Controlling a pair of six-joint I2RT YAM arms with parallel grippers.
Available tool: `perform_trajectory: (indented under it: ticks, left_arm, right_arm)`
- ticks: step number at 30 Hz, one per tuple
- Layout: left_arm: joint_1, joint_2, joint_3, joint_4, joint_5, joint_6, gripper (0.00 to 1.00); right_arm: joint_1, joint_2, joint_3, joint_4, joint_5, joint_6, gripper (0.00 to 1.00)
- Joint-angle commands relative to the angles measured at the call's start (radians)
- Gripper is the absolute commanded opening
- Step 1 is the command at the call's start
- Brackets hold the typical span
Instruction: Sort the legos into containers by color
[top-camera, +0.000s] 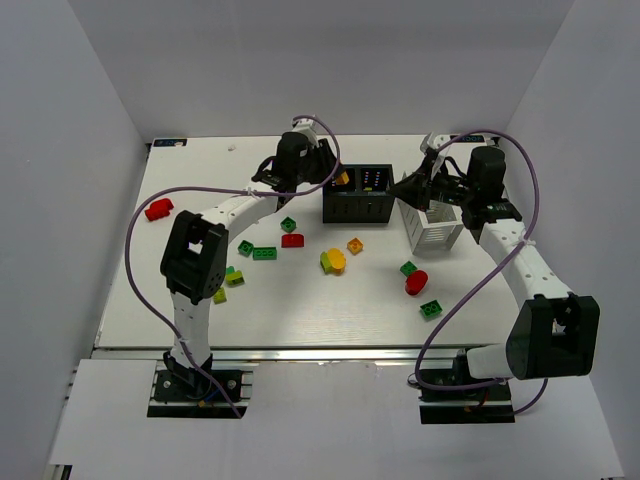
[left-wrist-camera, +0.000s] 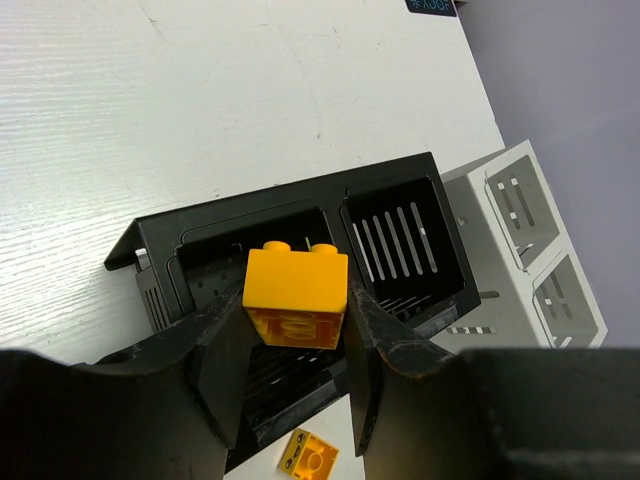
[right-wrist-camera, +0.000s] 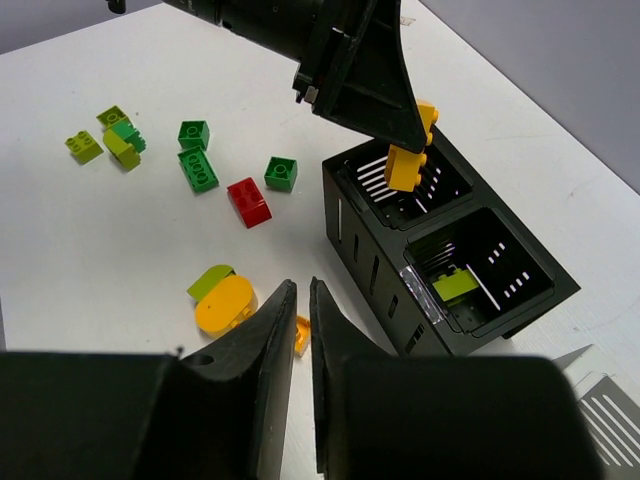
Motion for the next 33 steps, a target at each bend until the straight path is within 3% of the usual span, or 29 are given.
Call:
perform_trajectory:
  ticks: [1,7,17,21,24,25,28,31,33]
  left_arm:
    - [-0.010,-0.029,0.021,-0.011,-0.021,0.016,0.50]
    - [-0.020,-0.038,0.018,-0.031,-0.042,0.036,0.52]
    - [-0.030,-0.052,0.016,-0.032,-0.055,0.038,0.65]
    - [-0.031,-0.081,0.018,-0.032,-0.065,0.043,0.66]
    - [-0.031,-0.146,-0.008,-0.071,-0.104,0.049,0.65]
    - [-0.031,-0.227,-0.071,-0.078,-0.139,0.053,0.61]
    - [-0.031,-0.509,-0.310,-0.126,-0.269,0.046,0.54]
    - [-0.030,-0.839,-0.662,-0.239,-0.407,-0.057,0.75]
    - [-0.028,-1.098,-0.833,-0.320,-0.514,-0.152,0.81]
  right_arm:
    - [-0.005,-0.026,-0.006,0.039,-0.021,0.010,0.17]
    - [-0.003,-0.029,-0.012,0.033,-0.026,0.010,0.20]
    - [-0.005,-0.040,-0.016,-0.005,-0.039,-0.024,0.27]
    - [-0.003,-0.039,0.008,-0.129,-0.081,-0.172,0.34]
    - [0.012,-0.036,0.030,-0.293,-0.107,-0.304,0.45]
    - [0.059,-0.020,0.048,-0.441,-0.064,-0.489,0.52]
    - [0.177,0.023,0.028,-0.526,0.129,-0.517,0.61]
    - [0.343,0.093,-0.033,-0.417,0.441,-0.358,0.66]
    - [0.427,0.167,-0.039,-0.327,0.607,-0.215,0.76]
